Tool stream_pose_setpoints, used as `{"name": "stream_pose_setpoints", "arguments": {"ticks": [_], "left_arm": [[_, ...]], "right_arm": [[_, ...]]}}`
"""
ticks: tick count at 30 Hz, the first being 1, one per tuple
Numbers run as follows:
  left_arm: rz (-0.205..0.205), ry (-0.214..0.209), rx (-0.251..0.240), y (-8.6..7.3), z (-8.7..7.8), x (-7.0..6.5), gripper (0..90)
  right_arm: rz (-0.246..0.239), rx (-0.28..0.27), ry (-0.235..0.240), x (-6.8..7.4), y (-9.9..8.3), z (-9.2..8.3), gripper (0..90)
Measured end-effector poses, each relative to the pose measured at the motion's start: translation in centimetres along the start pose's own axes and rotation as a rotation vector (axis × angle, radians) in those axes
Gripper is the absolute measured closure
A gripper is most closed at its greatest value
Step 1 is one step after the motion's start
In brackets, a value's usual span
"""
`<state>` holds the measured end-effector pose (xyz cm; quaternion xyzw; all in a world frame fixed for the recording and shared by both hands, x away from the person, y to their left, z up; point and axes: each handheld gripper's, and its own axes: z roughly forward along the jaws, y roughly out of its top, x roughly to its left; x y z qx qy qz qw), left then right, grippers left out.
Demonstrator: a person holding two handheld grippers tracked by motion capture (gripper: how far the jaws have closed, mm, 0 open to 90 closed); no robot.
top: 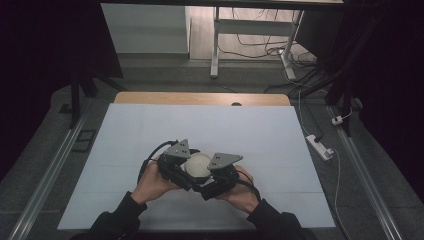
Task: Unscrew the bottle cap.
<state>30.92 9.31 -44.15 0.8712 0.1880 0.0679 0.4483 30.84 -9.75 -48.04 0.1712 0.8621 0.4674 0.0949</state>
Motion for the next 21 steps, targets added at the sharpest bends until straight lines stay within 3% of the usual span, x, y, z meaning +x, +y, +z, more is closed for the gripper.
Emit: {"name": "stream_pose_setpoints", "arguments": {"ticks": [4, 8, 12, 16, 17, 18, 21], "left_arm": [[-0.069, 0.080, 0.006, 0.6, 0.4, -0.7, 7.6], [-0.057, 0.093, 0.015, 0.8, 0.7, -0.9, 7.0], [-0.049, 0.001, -0.007, 0.9, -0.1, -0.2, 1.8], [0.058, -0.057, 0.023, 0.8, -1.6, 0.4, 0.5], [0.058, -0.057, 0.023, 0.8, -1.6, 0.4, 1.1], [0.108, -0.117, 0.049, 0.5, -2.0, 0.7, 1.1], [0.172, -0.171, 0.080, 0.0, -2.1, 0.8, 1.3]], "right_arm": [[0.016, 0.000, -0.041, -0.2, 0.0, 0.0, 6.6], [0.027, 0.001, -0.052, -0.4, -0.1, -0.1, 6.6], [0.017, -0.003, -0.035, -0.4, -0.1, -0.2, 6.6], [0.003, -0.009, 0.010, -0.3, -0.1, -0.2, 6.5], [-0.004, -0.012, 0.025, -0.2, -0.1, -0.2, 6.5], [-0.012, -0.013, 0.038, -0.1, 0.0, -0.2, 6.5], [-0.032, -0.016, 0.079, 0.2, 0.0, -0.1, 6.5]]}}
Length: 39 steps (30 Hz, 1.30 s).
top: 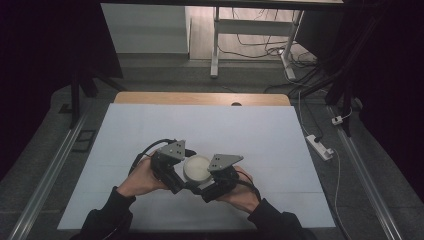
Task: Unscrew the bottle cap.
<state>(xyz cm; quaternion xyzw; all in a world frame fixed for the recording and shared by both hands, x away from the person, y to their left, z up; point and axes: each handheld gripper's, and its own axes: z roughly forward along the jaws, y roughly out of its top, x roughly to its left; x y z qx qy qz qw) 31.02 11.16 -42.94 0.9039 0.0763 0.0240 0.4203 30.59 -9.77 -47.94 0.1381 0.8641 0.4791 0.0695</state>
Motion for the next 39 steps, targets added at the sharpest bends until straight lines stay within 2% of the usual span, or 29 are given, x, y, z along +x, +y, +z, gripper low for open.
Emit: {"name": "stream_pose_setpoints", "arguments": {"ticks": [3, 5, 8, 12, 14, 17, 21, 23, 25, 27, 31, 36, 39], "left_arm": [[0.020, -0.041, -0.012, -0.2, 0.2, 0.1, 1.6], [0.032, -0.054, -0.017, -0.2, 0.4, 0.0, 2.9], [0.052, -0.033, -0.027, -0.3, 0.5, -0.2, 7.2], [0.016, 0.004, -0.043, -0.3, 0.7, -0.1, 7.4], [-0.022, 0.038, -0.049, -0.1, 0.9, -0.2, 7.5], [-0.103, 0.108, -0.056, 0.3, 1.4, -0.3, 7.6], [-0.210, 0.229, -0.046, 1.0, 2.3, -0.8, 7.6], [-0.238, 0.283, -0.034, 1.4, 2.8, -1.2, 7.6], [-0.246, 0.305, -0.020, 1.7, 3.0, -1.4, 7.4], [-0.222, 0.291, -0.010, 1.7, 3.0, -1.4, 6.5], [-0.190, 0.205, -0.030, 1.7, 1.8, -0.9, 0.0], [-0.098, 0.143, -0.029, 1.2, -0.1, -0.5, 0.0], [-0.042, 0.062, -0.042, 0.6, -0.7, -0.2, 0.3]], "right_arm": [[-0.026, 0.002, 0.034, 0.4, 0.0, 0.1, 6.5], [-0.040, -0.002, 0.047, 0.7, 0.1, 0.2, 6.5], [-0.055, -0.001, 0.051, 0.9, 0.1, 0.1, 6.5], [-0.041, -0.003, 0.030, 0.7, 0.1, 0.1, 6.5], [-0.034, -0.003, 0.009, 0.5, 0.1, 0.0, 6.5], [0.001, -0.005, -0.034, 0.1, 0.0, -0.1, 6.5], [0.040, 0.001, -0.100, -0.4, -0.1, -0.1, 6.5], [0.054, 0.011, -0.127, -0.5, -0.1, -0.1, 6.5], [0.063, 0.015, -0.137, -0.6, -0.2, 0.0, 6.5], [0.062, 0.016, -0.138, -0.6, -0.3, 0.0, 6.5], [0.056, 0.009, -0.119, -0.6, -0.2, -0.1, 6.5], [0.046, -0.007, -0.062, -0.6, -0.2, -0.3, 6.5], [0.025, -0.016, -0.014, -0.3, -0.1, -0.3, 6.5]]}}
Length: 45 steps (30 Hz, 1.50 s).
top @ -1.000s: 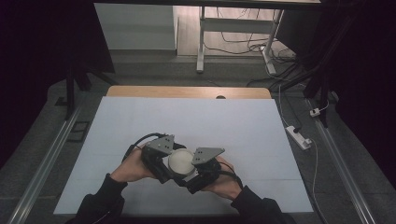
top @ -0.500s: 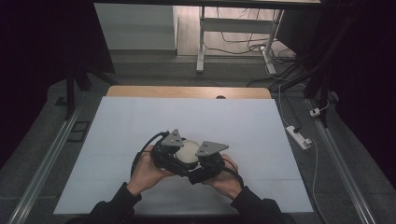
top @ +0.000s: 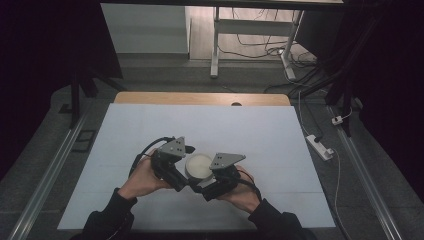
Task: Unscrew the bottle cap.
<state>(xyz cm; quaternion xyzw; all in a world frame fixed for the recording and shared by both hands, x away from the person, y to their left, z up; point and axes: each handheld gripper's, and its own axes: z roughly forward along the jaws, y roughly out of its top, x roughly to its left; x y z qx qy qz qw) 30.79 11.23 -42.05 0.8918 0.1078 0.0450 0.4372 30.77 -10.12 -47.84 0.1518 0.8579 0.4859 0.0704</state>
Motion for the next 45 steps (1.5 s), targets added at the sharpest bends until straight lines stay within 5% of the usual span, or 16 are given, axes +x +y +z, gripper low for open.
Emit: {"name": "stream_pose_setpoints", "arguments": {"ticks": [4, 10, 14, 24, 28, 45], "left_arm": [[0.048, -0.080, -0.017, -0.4, -0.1, 0.1, 1.4], [0.101, -0.129, -0.003, -0.6, 0.5, -0.3, 5.6], [0.106, -0.091, 0.007, -0.5, 0.8, -0.6, 7.2], [-0.082, 0.093, 0.008, 0.3, 2.0, -0.7, 7.7], [-0.120, 0.183, 0.024, 0.9, 2.6, -1.2, 7.7], [-0.158, 0.213, -0.025, 1.2, 1.3, -1.2, 7.8]], "right_arm": [[-0.039, -0.002, 0.063, 0.7, 0.1, 0.1, 6.5], [-0.090, 0.000, 0.111, 1.4, 0.2, 0.2, 6.5], [-0.097, 0.007, 0.101, 1.5, 0.2, 0.2, 6.5], [-0.022, 0.022, -0.050, 0.7, 0.2, 0.2, 6.5], [0.003, 0.030, -0.108, 0.4, 0.2, 0.2, 6.5], [0.021, 0.032, -0.121, 0.1, -0.1, 0.3, 6.5]]}}
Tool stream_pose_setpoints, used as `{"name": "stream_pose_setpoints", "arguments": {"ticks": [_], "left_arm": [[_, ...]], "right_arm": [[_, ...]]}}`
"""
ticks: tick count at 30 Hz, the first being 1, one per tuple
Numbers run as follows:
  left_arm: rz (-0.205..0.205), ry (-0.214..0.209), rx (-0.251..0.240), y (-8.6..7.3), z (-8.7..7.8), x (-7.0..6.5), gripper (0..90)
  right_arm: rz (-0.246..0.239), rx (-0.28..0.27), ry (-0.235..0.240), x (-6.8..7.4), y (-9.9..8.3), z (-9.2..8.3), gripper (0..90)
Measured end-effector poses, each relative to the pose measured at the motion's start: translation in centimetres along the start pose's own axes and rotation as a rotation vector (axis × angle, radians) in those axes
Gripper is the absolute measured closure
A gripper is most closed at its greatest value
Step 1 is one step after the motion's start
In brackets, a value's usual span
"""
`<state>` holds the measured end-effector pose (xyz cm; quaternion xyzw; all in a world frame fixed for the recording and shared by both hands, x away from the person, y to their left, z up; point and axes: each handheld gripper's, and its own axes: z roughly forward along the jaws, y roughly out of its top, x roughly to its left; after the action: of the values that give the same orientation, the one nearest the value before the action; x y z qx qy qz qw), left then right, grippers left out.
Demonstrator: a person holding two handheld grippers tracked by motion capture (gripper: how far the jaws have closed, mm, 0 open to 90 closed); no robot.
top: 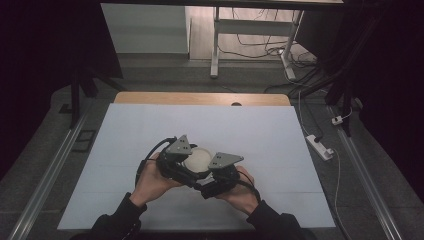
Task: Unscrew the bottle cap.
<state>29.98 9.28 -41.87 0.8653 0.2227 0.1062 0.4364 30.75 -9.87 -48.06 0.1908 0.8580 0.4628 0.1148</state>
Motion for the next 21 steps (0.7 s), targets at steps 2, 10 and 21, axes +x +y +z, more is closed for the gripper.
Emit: {"name": "stream_pose_setpoints", "arguments": {"ticks": [2, 10, 21], "left_arm": [[-0.007, 0.006, -0.006, 0.0, -0.2, 0.0, 7.8], [-0.019, 0.018, -0.018, -0.2, -1.3, 0.5, 7.8], [-0.020, 0.009, -0.023, -0.7, -2.0, 0.3, 7.8]], "right_arm": [[0.001, 0.002, -0.002, -0.1, -0.1, 0.0, 6.5], [0.010, 0.000, -0.014, -0.6, -0.2, -0.2, 6.6], [0.026, -0.009, -0.048, -1.8, -0.3, -0.8, 6.5]]}}
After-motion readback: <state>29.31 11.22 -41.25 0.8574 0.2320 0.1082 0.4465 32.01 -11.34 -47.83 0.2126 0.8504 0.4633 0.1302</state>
